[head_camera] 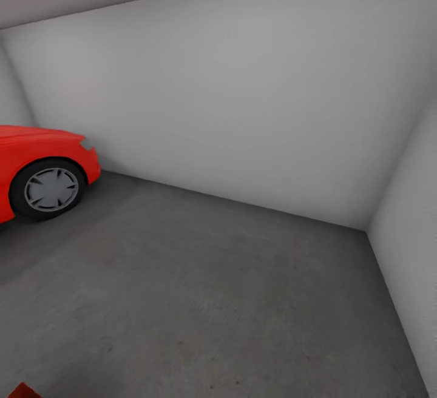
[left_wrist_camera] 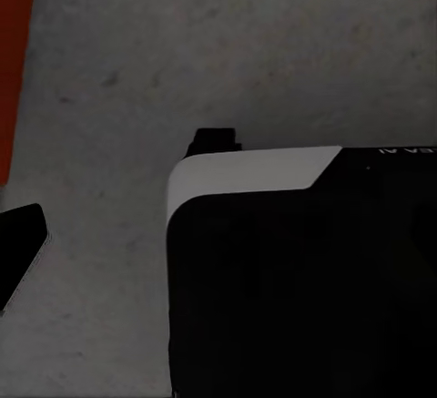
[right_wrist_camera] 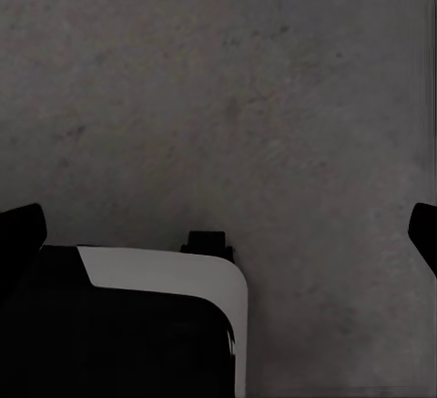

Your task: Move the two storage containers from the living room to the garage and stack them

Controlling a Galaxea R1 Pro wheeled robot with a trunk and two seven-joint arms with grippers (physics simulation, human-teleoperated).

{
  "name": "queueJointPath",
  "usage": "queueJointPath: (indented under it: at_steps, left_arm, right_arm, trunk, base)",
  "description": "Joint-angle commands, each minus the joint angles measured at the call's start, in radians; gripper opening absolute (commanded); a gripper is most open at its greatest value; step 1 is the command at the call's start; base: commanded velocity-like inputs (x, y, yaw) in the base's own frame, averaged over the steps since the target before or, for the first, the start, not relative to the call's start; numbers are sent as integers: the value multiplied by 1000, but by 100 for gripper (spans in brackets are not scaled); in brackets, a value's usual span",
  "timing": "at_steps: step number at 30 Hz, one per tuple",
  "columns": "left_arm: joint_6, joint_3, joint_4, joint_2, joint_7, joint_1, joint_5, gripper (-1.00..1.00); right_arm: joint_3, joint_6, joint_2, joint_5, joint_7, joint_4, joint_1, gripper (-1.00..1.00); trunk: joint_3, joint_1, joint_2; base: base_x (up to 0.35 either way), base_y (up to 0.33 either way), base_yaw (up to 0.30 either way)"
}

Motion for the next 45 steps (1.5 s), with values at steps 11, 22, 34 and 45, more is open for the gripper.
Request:
queueJointPath:
  at_steps: [11, 22, 34, 45]
  left_arm:
    - [2, -8, 1, 3, 4, -1, 11, 100]
    - [1, -8, 1, 11, 2, -1, 11, 100]
    - [1, -7, 1, 17, 2, -1, 11, 100]
    - [-1, -7, 1, 20, 3, -1, 12, 100]
  right_arm:
    - [-5, -6, -1, -1, 4, 4, 0, 100]
    - [-5, -5, -1, -1, 8, 4, 0, 100]
    - [-5, -6, 0, -1, 8, 4, 0, 100]
    - [-5, -5, 0, -1, 10, 4, 0, 100]
  trunk:
    - [15, 0, -1]
    - [31, 0, -1]
    - [48, 0, -1]
    - [64, 0, -1]
  base:
    - [0, 0, -189]
    - [0, 0, -191]
    - [0, 0, -191]
    - [-13, 0, -191]
